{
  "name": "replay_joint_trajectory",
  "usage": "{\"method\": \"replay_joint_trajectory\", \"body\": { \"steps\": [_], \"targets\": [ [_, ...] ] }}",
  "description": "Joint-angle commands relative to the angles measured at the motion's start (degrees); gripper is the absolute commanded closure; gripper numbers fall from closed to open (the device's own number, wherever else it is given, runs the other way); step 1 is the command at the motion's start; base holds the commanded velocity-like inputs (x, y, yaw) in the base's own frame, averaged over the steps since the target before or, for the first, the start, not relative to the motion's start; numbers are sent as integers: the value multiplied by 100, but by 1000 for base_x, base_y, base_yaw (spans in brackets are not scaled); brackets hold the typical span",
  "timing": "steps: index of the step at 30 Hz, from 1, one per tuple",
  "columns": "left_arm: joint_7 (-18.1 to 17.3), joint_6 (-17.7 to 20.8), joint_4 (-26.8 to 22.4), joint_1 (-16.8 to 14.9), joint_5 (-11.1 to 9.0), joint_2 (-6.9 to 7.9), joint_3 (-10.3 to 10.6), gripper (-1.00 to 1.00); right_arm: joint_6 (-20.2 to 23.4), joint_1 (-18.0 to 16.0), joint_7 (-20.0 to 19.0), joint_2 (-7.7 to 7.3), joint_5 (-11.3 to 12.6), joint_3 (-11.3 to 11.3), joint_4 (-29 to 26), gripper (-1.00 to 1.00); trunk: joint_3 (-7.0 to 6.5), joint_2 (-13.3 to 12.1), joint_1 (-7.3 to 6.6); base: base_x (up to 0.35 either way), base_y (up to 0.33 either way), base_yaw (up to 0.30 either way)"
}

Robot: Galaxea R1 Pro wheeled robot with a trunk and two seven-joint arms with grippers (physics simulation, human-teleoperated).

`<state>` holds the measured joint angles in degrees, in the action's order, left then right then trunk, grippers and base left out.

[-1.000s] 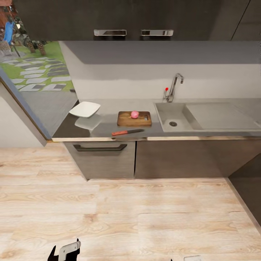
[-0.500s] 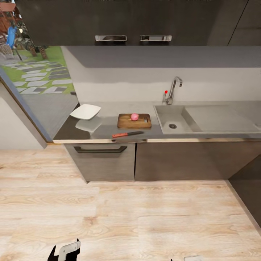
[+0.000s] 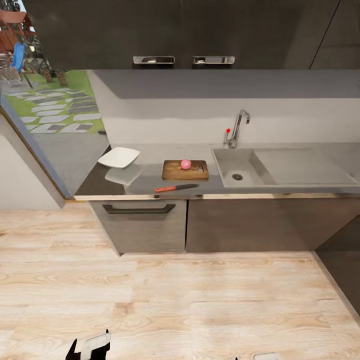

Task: In the kitchen, take the Vidalia onion out of the sink, dice it on the chopping board with the paring knife, put the diced onion into the bowl on the countertop, then place both the paring knife and the chopping board into the sink.

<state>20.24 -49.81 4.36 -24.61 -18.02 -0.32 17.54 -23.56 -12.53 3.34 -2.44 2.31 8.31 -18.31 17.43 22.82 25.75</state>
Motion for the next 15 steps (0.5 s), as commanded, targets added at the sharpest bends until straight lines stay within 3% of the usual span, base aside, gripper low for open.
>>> {"method": "replay_joint_trajectory", "body": {
  "steps": [1,15],
  "targets": [
    [25,-21,20,-7,-17,-3,47,-100,-14,-4,35,-6,24,48,3,-100,1,10,3,0,0,0],
    [25,-15,21,-9,-17,-3,47,-100,-17,-4,35,-3,24,48,3,-100,-114,10,3,0,0,0]
  ]
}}
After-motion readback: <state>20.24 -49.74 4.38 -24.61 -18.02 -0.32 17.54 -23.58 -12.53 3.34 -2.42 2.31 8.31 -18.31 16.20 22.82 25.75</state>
